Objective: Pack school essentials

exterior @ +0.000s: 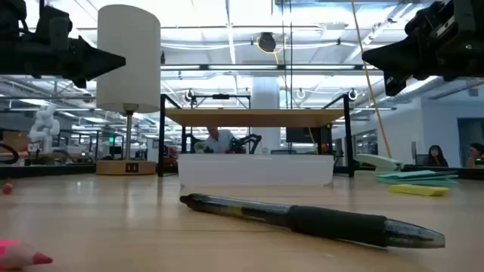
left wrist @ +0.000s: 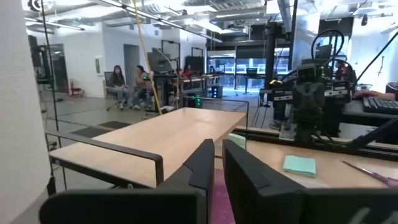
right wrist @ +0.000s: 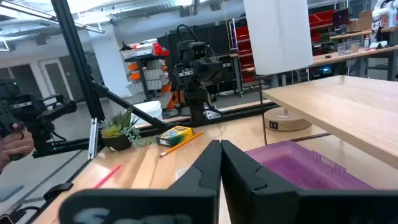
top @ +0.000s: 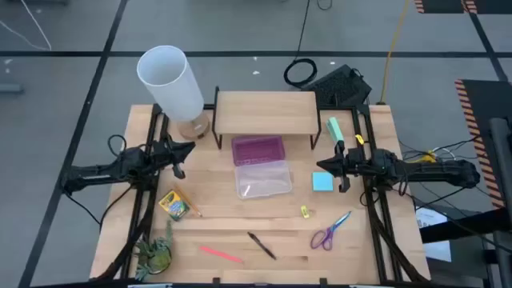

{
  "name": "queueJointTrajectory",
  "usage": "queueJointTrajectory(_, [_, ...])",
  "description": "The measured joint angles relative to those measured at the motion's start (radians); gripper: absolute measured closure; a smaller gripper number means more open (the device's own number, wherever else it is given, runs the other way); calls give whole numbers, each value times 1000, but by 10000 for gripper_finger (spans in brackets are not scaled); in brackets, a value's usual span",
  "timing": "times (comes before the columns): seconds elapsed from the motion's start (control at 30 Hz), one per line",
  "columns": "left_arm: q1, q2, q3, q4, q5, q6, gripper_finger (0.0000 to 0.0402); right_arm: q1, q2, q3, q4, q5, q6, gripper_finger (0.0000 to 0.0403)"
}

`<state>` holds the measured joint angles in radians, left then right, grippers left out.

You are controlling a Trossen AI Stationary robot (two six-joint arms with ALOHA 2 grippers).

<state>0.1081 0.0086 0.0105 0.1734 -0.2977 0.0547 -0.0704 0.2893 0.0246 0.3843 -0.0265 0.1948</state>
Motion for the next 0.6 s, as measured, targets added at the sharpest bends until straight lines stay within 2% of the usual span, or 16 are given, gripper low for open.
queueJointTrajectory(0.33, [0, 0, 0, -11, -76, 3, 366, 0, 0, 0, 0, 0, -5, 392])
queueJointTrajectory(0.6, [0, 0, 0, -31, -97, -1, 366, 0, 0, 0, 0, 0, -30, 318])
